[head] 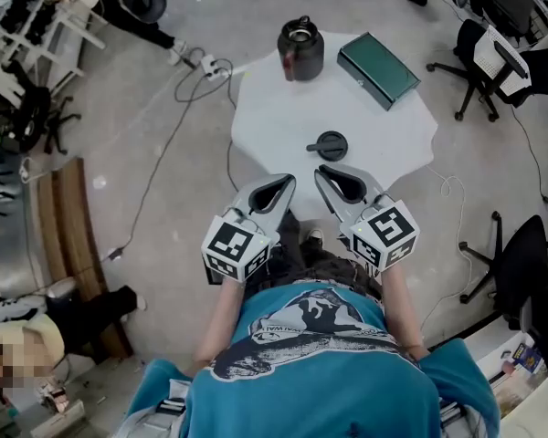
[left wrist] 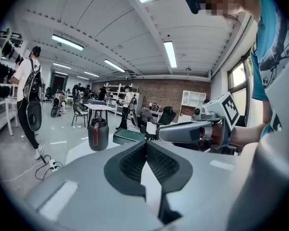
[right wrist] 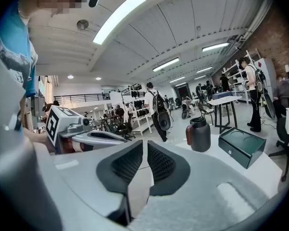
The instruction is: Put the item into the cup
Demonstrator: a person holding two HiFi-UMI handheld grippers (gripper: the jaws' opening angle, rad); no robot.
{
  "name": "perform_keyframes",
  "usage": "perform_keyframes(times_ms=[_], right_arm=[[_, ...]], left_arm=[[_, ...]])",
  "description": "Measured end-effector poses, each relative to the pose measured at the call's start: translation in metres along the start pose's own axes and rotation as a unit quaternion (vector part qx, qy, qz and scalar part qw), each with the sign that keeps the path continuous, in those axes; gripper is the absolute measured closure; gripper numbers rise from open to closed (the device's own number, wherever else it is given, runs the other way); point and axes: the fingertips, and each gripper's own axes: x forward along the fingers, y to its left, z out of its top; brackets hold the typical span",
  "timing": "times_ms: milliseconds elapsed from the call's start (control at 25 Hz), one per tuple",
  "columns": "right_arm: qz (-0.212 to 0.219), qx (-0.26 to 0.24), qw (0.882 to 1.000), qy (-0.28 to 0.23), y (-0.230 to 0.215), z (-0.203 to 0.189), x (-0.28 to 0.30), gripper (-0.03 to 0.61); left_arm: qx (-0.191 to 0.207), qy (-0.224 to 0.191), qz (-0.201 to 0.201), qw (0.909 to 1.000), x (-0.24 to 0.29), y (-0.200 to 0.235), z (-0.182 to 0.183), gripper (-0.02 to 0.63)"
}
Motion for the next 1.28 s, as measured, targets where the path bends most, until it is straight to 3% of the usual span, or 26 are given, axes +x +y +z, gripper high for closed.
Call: perform_keyframes(times_ms=[240, 680, 1280], right_arm=[[0.012, 0.004, 1.000, 0.003, 0.018, -0.011, -0.007, 0.583], [0.025, -0.016, 1.000, -0.001, 0.046, -0.010, 0.006, 0.584], [-0.004, -0.003, 1.000, 0.001, 0.052, 0.002, 0.027, 0.578]], left_arm=[[-0.001, 0.000, 0.007, 1.0000, -0.014, -0.015, -0.009, 0.601], [0.000, -0.004, -0.003, 1.0000, -0.034, -0.019, -0.014, 0.601], [0.003, 0.000, -0.032, 0.9995, -0.045, 0.003, 0.001, 0.601]])
